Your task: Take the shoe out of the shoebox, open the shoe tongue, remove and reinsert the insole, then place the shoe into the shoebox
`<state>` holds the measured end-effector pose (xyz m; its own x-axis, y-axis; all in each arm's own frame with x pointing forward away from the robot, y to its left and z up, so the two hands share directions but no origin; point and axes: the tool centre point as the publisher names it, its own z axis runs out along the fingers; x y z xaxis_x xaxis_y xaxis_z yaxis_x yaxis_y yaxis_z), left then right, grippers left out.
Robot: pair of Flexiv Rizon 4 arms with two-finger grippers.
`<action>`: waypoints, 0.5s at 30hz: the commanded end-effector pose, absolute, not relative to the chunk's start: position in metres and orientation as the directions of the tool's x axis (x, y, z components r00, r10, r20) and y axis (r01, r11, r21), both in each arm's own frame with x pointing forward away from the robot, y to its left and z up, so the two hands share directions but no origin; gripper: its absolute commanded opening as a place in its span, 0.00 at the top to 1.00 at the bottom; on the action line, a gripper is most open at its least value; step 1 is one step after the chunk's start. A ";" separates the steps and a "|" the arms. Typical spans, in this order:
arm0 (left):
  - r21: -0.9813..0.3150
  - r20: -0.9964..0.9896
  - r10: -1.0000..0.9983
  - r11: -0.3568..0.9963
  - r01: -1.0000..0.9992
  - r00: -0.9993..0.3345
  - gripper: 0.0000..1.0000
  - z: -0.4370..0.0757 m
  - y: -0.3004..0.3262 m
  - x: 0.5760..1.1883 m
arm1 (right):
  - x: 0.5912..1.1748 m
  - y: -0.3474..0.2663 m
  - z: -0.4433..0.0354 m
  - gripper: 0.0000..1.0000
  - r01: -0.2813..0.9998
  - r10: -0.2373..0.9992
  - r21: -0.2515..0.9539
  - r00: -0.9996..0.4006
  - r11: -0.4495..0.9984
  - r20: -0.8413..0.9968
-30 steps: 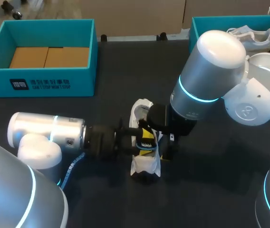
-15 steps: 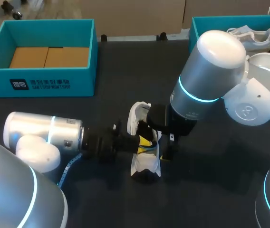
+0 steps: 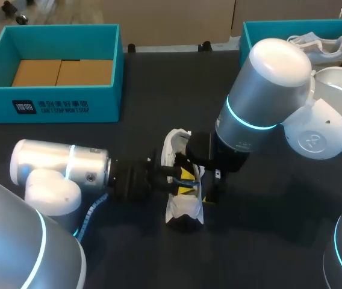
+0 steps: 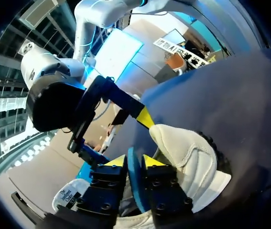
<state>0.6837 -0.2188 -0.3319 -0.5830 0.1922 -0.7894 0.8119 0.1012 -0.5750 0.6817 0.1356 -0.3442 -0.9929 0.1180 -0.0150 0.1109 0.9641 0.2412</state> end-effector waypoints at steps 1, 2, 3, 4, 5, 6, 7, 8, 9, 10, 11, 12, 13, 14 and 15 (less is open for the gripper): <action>-0.593 -0.772 0.211 0.103 0.799 -0.600 0.31 -0.312 -0.200 0.679 | 0.681 0.136 -0.346 0.00 0.110 0.118 0.242 -0.993 0.964 -0.016; -0.599 -0.764 0.224 0.102 0.794 -0.605 0.28 -0.309 -0.198 0.678 | 0.681 0.136 -0.346 0.00 0.110 0.118 0.242 -0.993 0.964 -0.016; -0.607 -0.756 0.231 0.102 0.788 -0.612 0.25 -0.307 -0.196 0.678 | 0.681 0.136 -0.346 0.00 0.110 0.118 0.242 -0.993 0.964 -0.016; -0.606 -0.754 0.237 0.107 0.788 -0.613 0.25 -0.305 -0.195 0.677 | 0.681 0.136 -0.346 0.00 0.110 0.118 0.242 -0.993 0.964 -0.016; -0.617 -0.743 0.248 0.105 0.780 -0.621 0.25 -0.303 -0.194 0.677 | 0.681 0.136 -0.346 0.00 0.110 0.118 0.242 -0.993 0.964 -0.016; -0.623 -0.736 0.256 0.105 0.775 -0.627 0.26 -0.301 -0.192 0.676 | 0.681 0.136 -0.346 0.00 0.110 0.118 0.242 -0.993 0.964 -0.016; -0.620 -0.735 0.266 0.111 0.777 -0.624 0.28 -0.299 -0.191 0.676 | 0.681 0.136 -0.346 0.00 0.110 0.118 0.242 -0.993 0.964 -0.016; -0.624 -0.728 0.278 0.110 0.774 -0.627 0.29 -0.298 -0.190 0.675 | 0.681 0.136 -0.346 0.00 0.110 0.118 0.242 -0.993 0.964 -0.016; -0.629 -0.720 0.294 0.107 0.770 -0.629 0.29 -0.296 -0.189 0.675 | 0.681 0.136 -0.346 0.00 0.110 0.118 0.242 -0.993 0.964 -0.016; -0.620 -0.719 0.314 0.114 0.776 -0.620 0.29 -0.295 -0.187 0.674 | 0.681 0.136 -0.346 0.00 0.110 0.118 0.242 -0.993 0.964 -0.016; -0.620 -0.708 0.345 0.116 0.776 -0.617 0.29 -0.294 -0.185 0.673 | 0.681 0.136 -0.346 0.00 0.110 0.118 0.242 -0.993 0.964 -0.016; -0.609 -0.710 0.359 0.119 0.784 -0.606 0.29 -0.294 -0.183 0.673 | 0.681 0.136 -0.346 0.00 0.110 0.118 0.242 -0.993 0.964 -0.016; -0.607 -0.707 0.369 0.122 0.785 -0.604 0.29 -0.294 -0.182 0.674 | 0.681 0.136 -0.346 0.00 0.110 0.118 0.242 -0.993 0.964 -0.016; -0.604 -0.697 0.394 0.127 0.787 -0.599 0.31 -0.294 -0.179 0.674 | 0.681 0.136 -0.346 0.00 0.110 0.118 0.242 -0.993 0.964 -0.016; -0.600 -0.692 0.407 0.133 0.789 -0.596 0.33 -0.294 -0.177 0.675 | 0.681 0.136 -0.346 0.00 0.110 0.118 0.242 -0.993 0.964 -0.016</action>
<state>0.6738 -0.1849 -0.3026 -0.6034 0.3356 -0.7233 0.7897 0.1257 -0.6005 0.6817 0.1356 -0.3442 -0.9929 0.1180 -0.0150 0.1109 0.9641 0.2412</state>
